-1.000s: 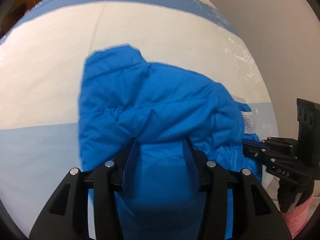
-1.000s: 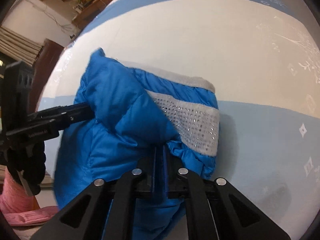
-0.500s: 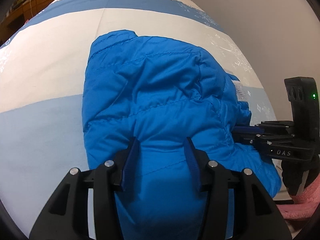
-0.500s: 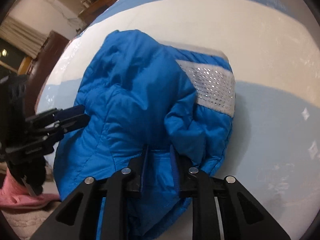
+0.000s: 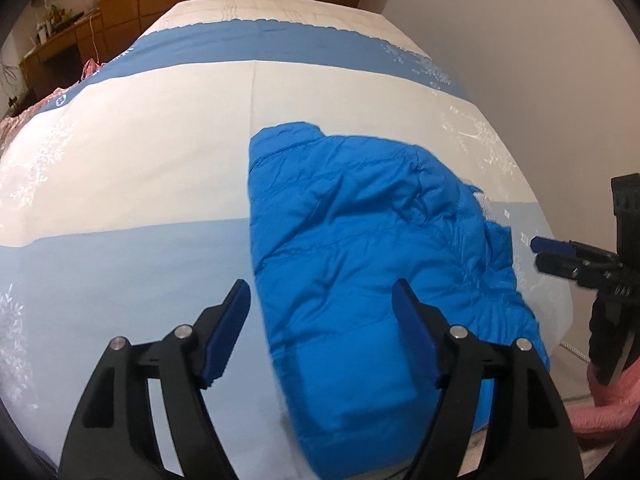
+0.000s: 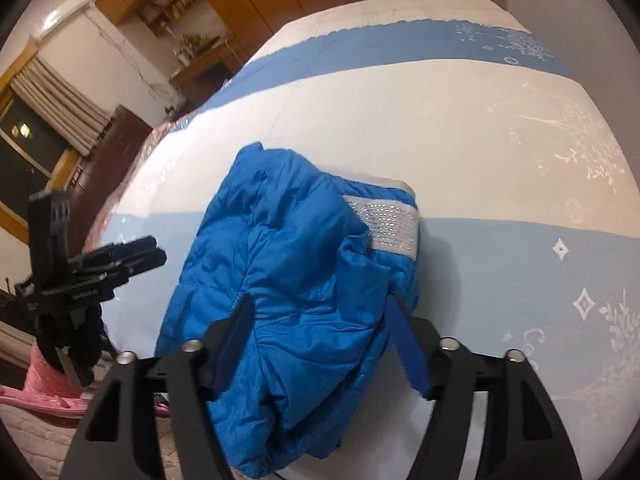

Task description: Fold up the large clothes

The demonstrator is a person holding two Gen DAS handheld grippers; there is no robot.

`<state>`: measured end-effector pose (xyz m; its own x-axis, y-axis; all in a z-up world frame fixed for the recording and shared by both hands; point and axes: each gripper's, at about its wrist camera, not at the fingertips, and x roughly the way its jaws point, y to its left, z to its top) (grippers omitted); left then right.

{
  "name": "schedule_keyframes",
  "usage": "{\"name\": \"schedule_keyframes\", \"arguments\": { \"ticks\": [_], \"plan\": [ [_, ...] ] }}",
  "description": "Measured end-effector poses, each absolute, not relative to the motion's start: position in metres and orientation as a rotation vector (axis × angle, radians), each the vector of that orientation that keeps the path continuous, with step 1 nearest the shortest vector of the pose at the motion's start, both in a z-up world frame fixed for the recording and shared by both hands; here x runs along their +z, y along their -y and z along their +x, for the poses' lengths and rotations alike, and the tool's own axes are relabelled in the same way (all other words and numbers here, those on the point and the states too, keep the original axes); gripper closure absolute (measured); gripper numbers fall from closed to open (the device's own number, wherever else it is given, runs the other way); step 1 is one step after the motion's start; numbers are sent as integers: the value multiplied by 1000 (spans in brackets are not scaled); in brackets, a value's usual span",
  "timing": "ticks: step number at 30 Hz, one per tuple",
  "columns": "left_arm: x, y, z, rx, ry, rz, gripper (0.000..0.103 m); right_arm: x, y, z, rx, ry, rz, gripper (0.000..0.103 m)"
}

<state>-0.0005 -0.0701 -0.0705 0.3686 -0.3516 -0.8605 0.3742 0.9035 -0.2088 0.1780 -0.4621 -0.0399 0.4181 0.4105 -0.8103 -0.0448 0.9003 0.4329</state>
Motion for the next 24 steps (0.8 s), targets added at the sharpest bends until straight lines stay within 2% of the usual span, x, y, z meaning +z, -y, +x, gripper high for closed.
{"name": "schedule_keyframes", "arguments": {
  "ticks": [1,6,14,24],
  "plan": [
    [-72,67,-3,-465,-1104,22,29,-42,466,178,298,-1109,392,26],
    [-87,61,1,-474,-1144,-7,28,-69,475,177,309,-1144,517,21],
    [-106,54,7,-505,-1182,-36,26,-111,477,186,404,-1210,658,17],
    [-130,51,17,-558,-1232,-63,17,-135,471,197,472,-1221,762,9]
  ]
}}
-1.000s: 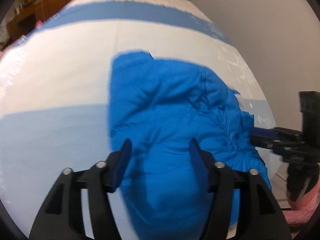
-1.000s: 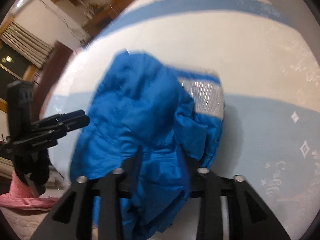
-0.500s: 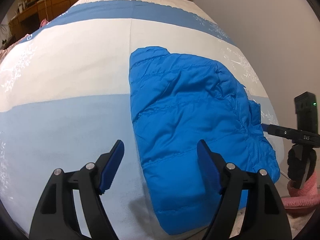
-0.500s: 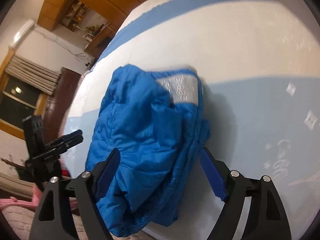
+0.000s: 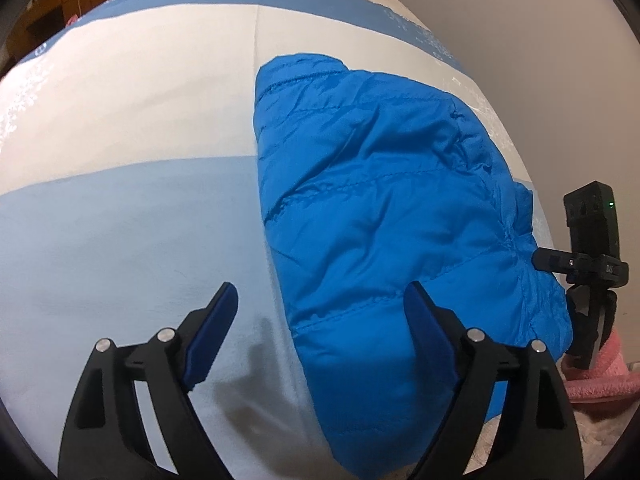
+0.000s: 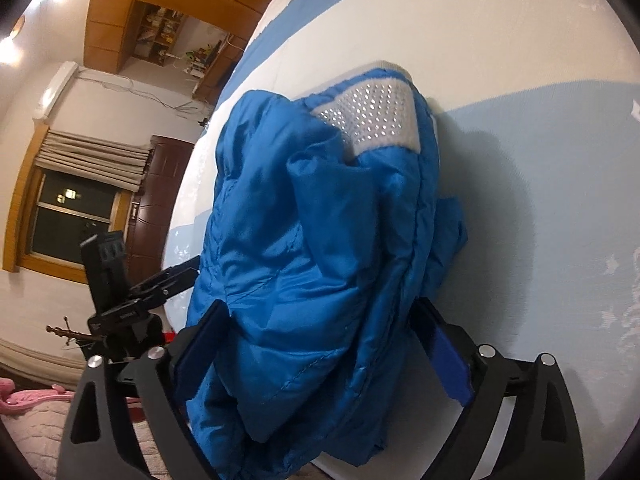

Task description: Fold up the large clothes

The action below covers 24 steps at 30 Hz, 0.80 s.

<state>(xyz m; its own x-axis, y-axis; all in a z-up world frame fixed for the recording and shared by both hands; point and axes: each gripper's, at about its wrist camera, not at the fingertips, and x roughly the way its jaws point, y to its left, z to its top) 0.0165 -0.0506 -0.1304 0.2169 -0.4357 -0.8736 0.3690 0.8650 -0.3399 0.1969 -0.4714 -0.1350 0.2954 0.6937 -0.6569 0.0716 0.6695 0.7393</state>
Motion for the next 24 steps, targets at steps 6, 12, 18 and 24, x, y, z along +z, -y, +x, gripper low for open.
{"name": "schedule_keyframes", "arguments": {
  "ticks": [6,12,18,24],
  "plan": [
    [-145,52,25,-617,-1257,-116,12,-153,475,197,511,-1224,826,6],
    [-173,58,37,-726,-1311,-256,5,-177,473,199,505,-1210,898,6],
    [-174,75,32,-760,-1288,-254,13,-180,469,200,532,-1182,927,25],
    [-156,74,23,-769,-1244,-231,36,-170,465,200,556,-1130,960,47]
  ]
}}
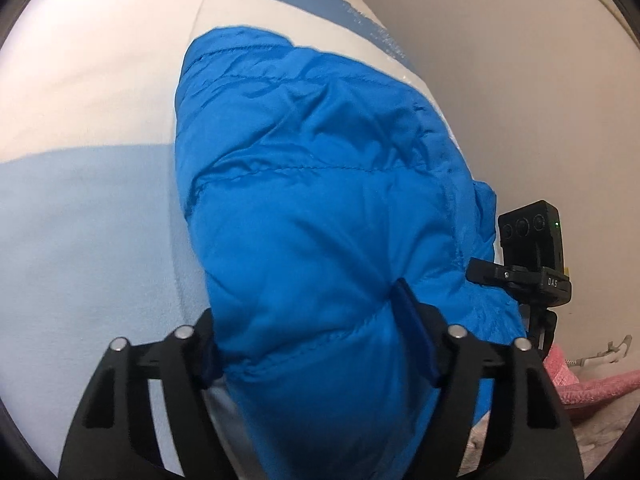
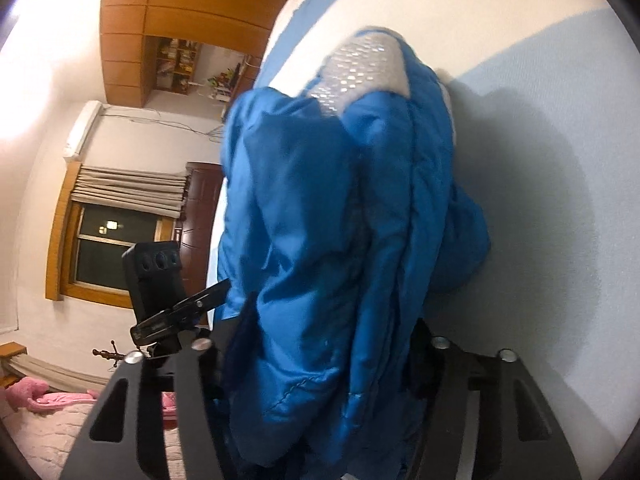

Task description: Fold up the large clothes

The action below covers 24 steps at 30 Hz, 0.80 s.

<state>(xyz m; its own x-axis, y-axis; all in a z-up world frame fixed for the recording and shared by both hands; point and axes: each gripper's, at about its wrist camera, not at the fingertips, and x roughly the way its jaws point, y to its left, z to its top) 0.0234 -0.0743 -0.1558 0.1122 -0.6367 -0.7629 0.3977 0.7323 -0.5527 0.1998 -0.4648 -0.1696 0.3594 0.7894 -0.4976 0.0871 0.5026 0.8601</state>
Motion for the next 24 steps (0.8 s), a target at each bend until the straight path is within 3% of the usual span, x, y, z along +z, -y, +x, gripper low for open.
{"name": "schedule_keyframes", "arguments": {
  "ticks": [7,16,24],
  "plan": [
    [-126,72,8,-796,-1182,-218,44,-146,468,194,580,-1061,955,56],
    [-83,43,16,-789,-1079,-215,44,-98,460,214,636,-988,858,56],
    [-61,4,53,-742,-990,-215,44,-69,436,283,700,-950,766,56]
  ]
}}
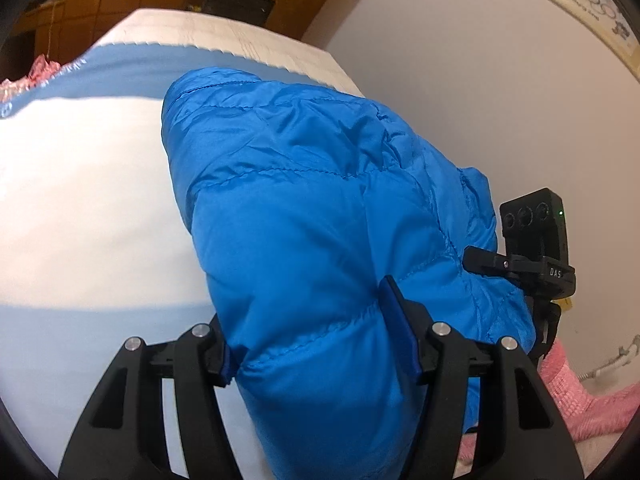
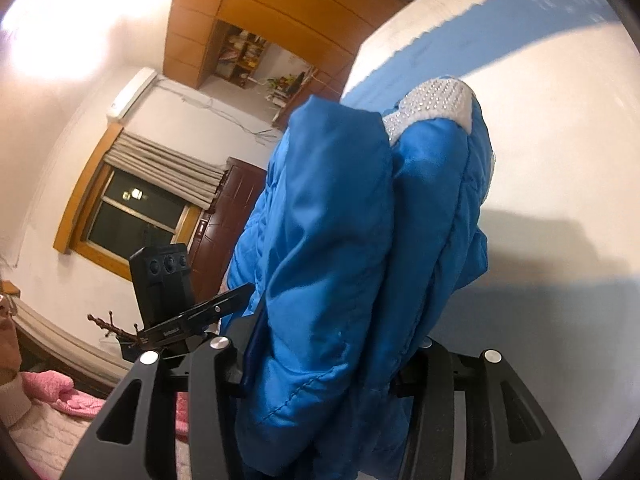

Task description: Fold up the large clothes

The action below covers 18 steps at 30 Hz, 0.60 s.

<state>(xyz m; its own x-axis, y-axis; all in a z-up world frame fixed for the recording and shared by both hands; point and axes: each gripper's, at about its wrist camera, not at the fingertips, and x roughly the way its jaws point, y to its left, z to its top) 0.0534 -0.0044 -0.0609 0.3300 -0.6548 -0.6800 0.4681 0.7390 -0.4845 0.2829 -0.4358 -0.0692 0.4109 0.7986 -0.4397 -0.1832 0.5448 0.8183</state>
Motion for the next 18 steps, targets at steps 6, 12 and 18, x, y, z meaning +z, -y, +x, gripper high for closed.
{"name": "schedule_keyframes", "arguments": {
  "ticks": [6,12,18],
  "plan": [
    [-68,-27,92,-677,-973,-210,44,-67,405,344,719,-979,697,56],
    [-87,-44,123,-629,-977,-230,44,-76,383,398,725,-1023,694,56],
    [-125,-46,158,-582,-1045,-252,43,-118,375,434,677,-1122,705,56]
  ]
}}
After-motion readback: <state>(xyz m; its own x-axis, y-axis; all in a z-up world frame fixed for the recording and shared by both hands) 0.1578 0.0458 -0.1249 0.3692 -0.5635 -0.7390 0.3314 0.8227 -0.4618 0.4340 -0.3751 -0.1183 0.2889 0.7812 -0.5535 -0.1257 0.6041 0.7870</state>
